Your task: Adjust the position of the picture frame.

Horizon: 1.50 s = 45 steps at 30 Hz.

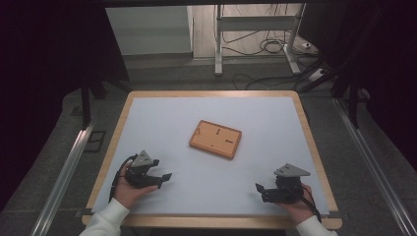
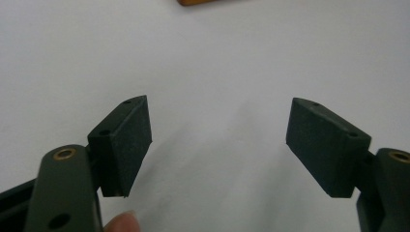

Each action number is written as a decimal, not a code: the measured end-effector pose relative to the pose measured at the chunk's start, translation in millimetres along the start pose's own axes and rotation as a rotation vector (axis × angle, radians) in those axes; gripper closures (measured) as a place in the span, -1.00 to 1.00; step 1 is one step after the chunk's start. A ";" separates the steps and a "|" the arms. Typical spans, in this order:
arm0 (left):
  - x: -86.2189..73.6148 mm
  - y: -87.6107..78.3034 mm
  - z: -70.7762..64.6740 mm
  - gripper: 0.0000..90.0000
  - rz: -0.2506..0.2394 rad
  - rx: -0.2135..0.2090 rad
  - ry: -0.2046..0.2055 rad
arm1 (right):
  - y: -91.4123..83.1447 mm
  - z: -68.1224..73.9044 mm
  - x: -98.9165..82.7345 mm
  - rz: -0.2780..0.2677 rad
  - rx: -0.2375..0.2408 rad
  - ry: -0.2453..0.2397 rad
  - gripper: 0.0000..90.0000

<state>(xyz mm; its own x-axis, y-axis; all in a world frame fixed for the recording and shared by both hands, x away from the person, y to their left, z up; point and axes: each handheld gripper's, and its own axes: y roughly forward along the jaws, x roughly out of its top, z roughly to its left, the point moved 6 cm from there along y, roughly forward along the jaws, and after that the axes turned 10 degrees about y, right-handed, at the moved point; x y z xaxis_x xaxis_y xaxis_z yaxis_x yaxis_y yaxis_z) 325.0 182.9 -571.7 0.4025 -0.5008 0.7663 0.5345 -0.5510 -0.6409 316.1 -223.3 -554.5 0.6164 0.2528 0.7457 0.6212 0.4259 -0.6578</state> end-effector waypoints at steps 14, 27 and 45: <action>3.0 -0.5 -3.2 -0.38 0.026 -0.027 -0.007 | -3.8 -3.7 -2.6 0.011 -0.018 -0.004 -0.83; 11.9 4.9 1.5 -0.37 0.059 -0.041 -0.024 | -7.6 -5.9 -3.0 -0.003 -0.046 0.003 -0.82; 34.9 9.9 10.4 -0.35 0.060 -0.044 -0.052 | -8.7 -4.8 -4.1 -0.005 -0.060 0.008 -0.80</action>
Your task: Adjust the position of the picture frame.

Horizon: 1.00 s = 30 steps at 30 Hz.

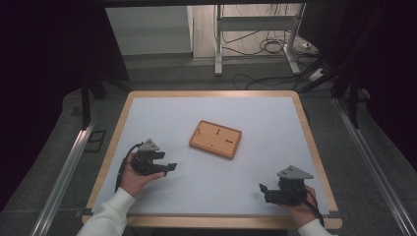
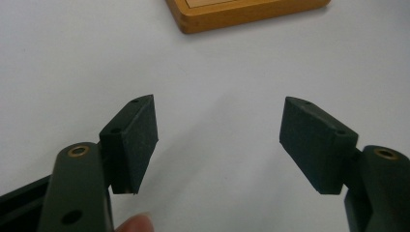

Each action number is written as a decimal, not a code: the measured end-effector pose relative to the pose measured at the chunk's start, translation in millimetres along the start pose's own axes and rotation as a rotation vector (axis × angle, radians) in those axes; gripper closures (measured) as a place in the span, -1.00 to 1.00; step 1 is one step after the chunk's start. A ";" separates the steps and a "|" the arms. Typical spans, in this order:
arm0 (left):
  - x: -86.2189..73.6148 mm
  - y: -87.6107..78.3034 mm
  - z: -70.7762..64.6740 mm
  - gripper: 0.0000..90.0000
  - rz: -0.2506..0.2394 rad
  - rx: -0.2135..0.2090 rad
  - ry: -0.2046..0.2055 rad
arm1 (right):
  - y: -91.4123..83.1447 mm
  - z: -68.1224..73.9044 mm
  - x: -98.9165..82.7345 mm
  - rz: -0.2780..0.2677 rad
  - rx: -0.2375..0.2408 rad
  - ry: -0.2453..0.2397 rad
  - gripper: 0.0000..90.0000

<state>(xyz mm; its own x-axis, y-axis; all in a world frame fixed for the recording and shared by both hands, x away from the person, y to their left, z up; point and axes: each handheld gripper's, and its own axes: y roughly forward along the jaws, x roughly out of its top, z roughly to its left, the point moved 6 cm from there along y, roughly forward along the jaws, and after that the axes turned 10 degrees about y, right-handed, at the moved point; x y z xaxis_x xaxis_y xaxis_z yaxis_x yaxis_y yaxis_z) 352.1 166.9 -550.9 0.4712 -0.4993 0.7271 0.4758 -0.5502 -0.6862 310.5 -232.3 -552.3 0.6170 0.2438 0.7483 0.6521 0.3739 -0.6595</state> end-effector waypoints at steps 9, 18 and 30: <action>10.6 -0.8 6.6 -0.35 0.001 0.023 0.010 | -1.3 1.6 0.4 -0.010 0.000 -0.007 -0.79; 30.6 3.9 10.9 -0.35 -0.012 0.049 0.041 | -2.4 2.2 1.4 -0.019 0.004 -0.005 -0.77; 55.7 26.7 11.5 -0.34 -0.001 0.047 0.063 | -3.1 2.2 1.8 -0.021 0.000 -0.010 -0.77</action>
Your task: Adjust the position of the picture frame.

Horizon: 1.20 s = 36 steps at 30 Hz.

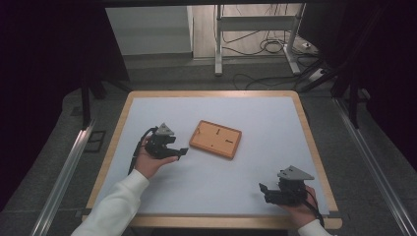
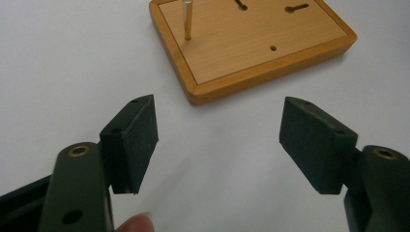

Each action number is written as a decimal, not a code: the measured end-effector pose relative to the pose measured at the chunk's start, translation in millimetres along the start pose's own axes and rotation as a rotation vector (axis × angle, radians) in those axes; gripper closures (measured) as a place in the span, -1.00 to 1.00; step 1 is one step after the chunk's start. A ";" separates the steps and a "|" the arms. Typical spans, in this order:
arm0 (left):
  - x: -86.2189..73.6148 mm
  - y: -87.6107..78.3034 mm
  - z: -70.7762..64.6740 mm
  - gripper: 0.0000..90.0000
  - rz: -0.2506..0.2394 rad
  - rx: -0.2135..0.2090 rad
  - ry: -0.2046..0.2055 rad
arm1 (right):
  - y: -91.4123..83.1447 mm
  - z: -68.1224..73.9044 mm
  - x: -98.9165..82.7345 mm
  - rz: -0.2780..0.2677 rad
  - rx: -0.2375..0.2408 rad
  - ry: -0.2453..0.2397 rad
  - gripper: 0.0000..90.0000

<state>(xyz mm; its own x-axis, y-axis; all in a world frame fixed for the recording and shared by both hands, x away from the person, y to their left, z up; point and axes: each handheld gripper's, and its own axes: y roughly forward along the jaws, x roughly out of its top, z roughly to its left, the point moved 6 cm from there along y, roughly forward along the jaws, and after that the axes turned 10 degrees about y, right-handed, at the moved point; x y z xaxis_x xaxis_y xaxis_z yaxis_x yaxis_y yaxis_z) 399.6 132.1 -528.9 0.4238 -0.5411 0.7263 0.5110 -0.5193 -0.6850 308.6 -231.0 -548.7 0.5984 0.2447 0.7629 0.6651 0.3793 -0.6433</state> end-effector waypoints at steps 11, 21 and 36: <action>18.9 20.3 2.8 -0.33 0.000 0.008 0.023 | 0.0 -0.6 -0.2 0.001 0.001 0.000 -0.77; 34.6 44.8 8.4 -0.32 0.004 0.026 0.032 | -1.7 -0.4 1.5 -0.018 -0.003 -0.002 -0.74; 45.5 70.5 22.3 -0.19 0.004 0.088 0.036 | -1.5 -1.8 1.0 -0.014 -0.002 0.001 -0.74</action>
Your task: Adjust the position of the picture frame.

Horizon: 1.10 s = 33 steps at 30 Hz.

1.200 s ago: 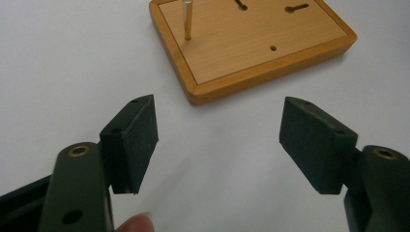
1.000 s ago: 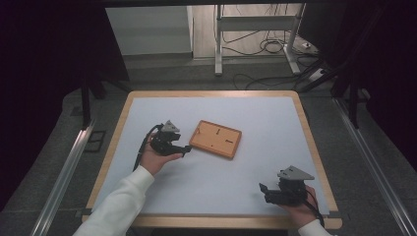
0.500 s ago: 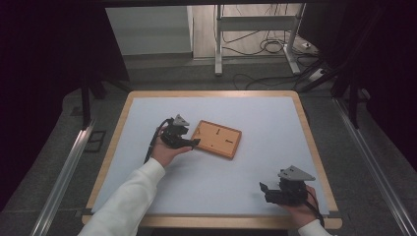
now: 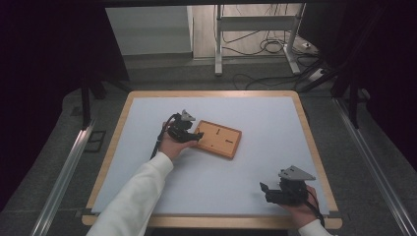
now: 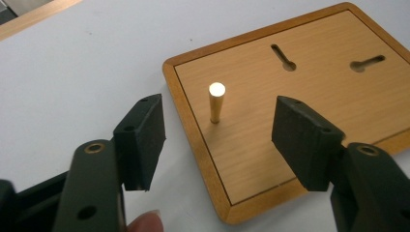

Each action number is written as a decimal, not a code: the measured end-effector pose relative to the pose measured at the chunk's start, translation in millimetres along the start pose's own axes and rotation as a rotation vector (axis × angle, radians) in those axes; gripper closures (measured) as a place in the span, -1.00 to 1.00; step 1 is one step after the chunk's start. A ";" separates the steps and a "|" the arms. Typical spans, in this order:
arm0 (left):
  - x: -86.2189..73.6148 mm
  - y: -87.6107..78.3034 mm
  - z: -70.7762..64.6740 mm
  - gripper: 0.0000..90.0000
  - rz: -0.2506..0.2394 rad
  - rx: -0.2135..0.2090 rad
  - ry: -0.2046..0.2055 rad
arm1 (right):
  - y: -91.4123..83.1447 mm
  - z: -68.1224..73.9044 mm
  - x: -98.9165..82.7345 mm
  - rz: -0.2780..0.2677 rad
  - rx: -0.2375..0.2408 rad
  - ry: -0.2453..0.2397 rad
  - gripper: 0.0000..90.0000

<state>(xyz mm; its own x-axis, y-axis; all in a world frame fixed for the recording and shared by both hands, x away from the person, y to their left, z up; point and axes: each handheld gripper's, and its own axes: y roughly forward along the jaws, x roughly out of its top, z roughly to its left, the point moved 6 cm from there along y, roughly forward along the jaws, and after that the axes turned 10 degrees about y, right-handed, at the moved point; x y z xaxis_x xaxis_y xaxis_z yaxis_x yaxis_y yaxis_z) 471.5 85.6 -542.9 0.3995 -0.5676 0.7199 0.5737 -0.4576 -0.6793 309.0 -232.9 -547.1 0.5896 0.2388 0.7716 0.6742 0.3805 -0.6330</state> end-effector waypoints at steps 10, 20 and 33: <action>-0.1 14.5 2.2 0.11 0.011 0.012 -0.006 | 0.2 -0.2 0.0 0.001 0.000 -0.003 -0.73; 1.8 23.1 2.3 0.51 -0.010 0.008 -0.042 | 0.1 -0.2 -0.2 0.002 0.003 -0.010 -0.72; 2.2 25.5 1.7 0.86 -0.033 0.002 -0.078 | 0.5 -0.1 -0.7 0.007 0.005 -0.011 -0.72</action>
<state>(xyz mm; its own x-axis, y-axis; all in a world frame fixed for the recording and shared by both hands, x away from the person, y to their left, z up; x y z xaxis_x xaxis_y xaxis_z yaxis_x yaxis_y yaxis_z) 488.3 73.8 -558.3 0.4349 -0.4974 0.7507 0.5885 -0.4739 -0.6550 309.0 -233.0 -548.1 0.5897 0.2512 0.7675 0.6674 0.3835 -0.6383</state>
